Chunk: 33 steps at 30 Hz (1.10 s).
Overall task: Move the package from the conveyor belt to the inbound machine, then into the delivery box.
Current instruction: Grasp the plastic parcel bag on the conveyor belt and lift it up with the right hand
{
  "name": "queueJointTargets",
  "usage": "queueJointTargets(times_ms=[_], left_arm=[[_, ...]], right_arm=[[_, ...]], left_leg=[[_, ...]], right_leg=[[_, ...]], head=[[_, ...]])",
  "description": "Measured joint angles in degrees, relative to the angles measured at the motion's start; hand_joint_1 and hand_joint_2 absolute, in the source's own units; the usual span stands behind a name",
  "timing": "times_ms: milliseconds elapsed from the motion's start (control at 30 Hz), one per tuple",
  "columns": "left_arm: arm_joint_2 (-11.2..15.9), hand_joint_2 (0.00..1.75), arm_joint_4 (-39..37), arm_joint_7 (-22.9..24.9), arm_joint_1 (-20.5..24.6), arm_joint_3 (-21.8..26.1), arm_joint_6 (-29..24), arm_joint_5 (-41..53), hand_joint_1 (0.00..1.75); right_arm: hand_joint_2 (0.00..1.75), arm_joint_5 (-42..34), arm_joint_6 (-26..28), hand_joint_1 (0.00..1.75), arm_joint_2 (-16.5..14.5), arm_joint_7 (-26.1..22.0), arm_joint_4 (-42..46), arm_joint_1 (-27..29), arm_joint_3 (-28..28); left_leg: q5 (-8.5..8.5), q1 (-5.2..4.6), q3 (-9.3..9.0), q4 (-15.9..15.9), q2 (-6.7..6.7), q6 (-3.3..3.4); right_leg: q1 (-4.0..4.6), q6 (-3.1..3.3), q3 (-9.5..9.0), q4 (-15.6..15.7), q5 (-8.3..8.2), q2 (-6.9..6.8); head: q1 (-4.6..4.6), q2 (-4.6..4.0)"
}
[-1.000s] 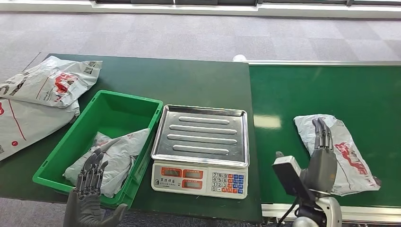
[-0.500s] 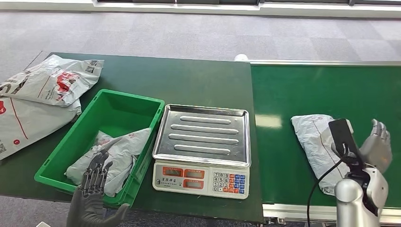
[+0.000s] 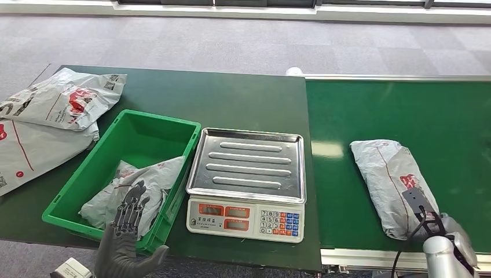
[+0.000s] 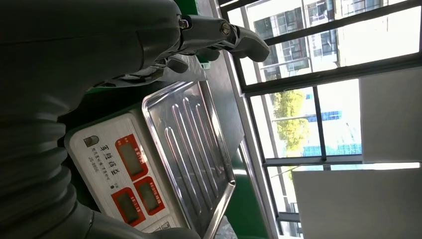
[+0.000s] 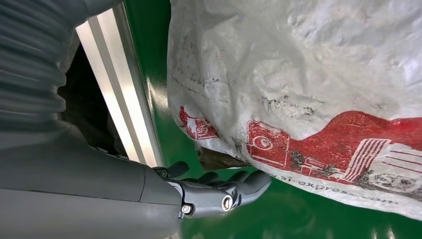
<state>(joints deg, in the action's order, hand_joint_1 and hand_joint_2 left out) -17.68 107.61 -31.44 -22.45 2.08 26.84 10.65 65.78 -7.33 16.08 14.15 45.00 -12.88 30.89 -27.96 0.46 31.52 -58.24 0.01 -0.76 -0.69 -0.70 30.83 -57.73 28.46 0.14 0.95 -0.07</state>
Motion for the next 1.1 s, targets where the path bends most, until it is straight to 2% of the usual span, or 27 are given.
queueJointTargets(times_ms=[33,133,167,267,400,700,800,900,1033,1100], left_arm=[[0.0,1.75,-0.1,0.0,0.0,0.1,-0.2,-0.1,0.00],[0.0,1.75,-0.1,0.1,0.0,0.4,-0.7,-0.6,0.00],[0.0,1.75,-0.1,0.1,0.0,0.5,-0.9,-0.8,0.00],[0.0,1.75,0.3,0.2,-0.2,0.9,-1.1,-1.3,0.00],[0.0,1.75,1.6,0.3,-0.8,1.6,-1.7,-2.3,0.00],[-1.0,1.75,3.5,-0.5,-1.6,3.5,-2.0,-3.0,0.00],[-1.2,1.75,3.6,-1.3,-1.6,3.7,-2.4,-3.0,0.00],[-1.2,1.75,3.6,-1.7,-1.6,3.8,-2.9,-3.0,0.00],[-1.2,1.75,3.4,-2.5,-1.5,3.8,-3.7,-3.0,0.00],[-1.2,1.75,3.2,-2.8,-1.5,3.8,-4.5,-3.0,0.00]], right_arm=[[1.75,0.3,-0.5,0.29,0.1,0.1,-0.8,-0.5,0.0],[1.75,1.1,-1.4,1.59,0.3,0.3,-2.8,-2.1,0.0],[1.75,1.3,-1.5,1.75,0.3,0.2,-3.3,-2.6,-0.1],[1.75,1.4,0.3,1.75,0.2,-0.5,-4.6,-4.0,-0.7],[1.75,0.4,6.0,1.75,-0.6,-2.6,-5.1,-5.1,-1.4],[1.75,-7.7,15.9,1.75,-4.6,-12.1,0.7,-6.5,-4.9],[1.75,-12.7,17.5,1.75,-6.3,-17.0,5.3,-6.2,-6.1],[1.75,-17.8,16.8,1.75,-7.7,-20.4,9.6,-6.0,-6.9],[1.75,-33.8,13.4,1.75,-10.0,-29.0,17.9,-3.9,-7.9],[1.75,-40.3,13.4,1.75,-11.2,-31.7,23.9,-2.4,-9.4]], left_leg=[[0.00,0.03,-0.01,0.0,0.00,0.01],[-0.03,0.09,0.05,0.0,0.00,0.07],[-0.06,0.10,0.07,0.0,0.00,0.11],[-0.09,0.11,0.09,0.0,0.00,0.21],[0.12,-0.03,0.38,0.0,-0.05,0.37],[0.37,-0.06,0.42,0.0,-0.30,0.35],[0.38,-0.05,0.51,0.0,-0.30,0.33],[0.40,-0.05,0.56,0.0,-0.32,0.32],[0.41,-0.05,0.64,0.0,-0.32,0.30],[0.41,-0.05,0.66,0.0,-0.33,0.29]], right_leg=[[0.00,-0.02,-0.06,0.0,-0.01,0.00],[0.00,-0.09,-0.35,0.1,-0.05,0.00],[0.01,-0.11,-0.46,0.2,-0.05,0.00],[0.00,-0.22,-0.61,0.3,-0.08,-0.01],[-0.15,-0.35,-0.48,0.2,-0.29,-0.09],[-0.16,-0.34,0.05,0.2,-0.42,-0.30],[-0.16,-0.33,0.19,0.2,-0.42,-0.29],[-0.16,-0.33,0.22,0.2,-0.41,-0.32],[-0.17,-0.33,0.29,0.2,-0.42,-0.32],[-0.17,-0.32,0.32,0.2,-0.42,-0.33]], head=[[0.00,0.00],[0.00,0.00],[-0.01,0.00],[-0.01,0.00],[-0.01,0.00],[-0.01,0.00],[0.00,0.00],[0.01,0.00],[-0.01,0.00],[0.00,0.00]])
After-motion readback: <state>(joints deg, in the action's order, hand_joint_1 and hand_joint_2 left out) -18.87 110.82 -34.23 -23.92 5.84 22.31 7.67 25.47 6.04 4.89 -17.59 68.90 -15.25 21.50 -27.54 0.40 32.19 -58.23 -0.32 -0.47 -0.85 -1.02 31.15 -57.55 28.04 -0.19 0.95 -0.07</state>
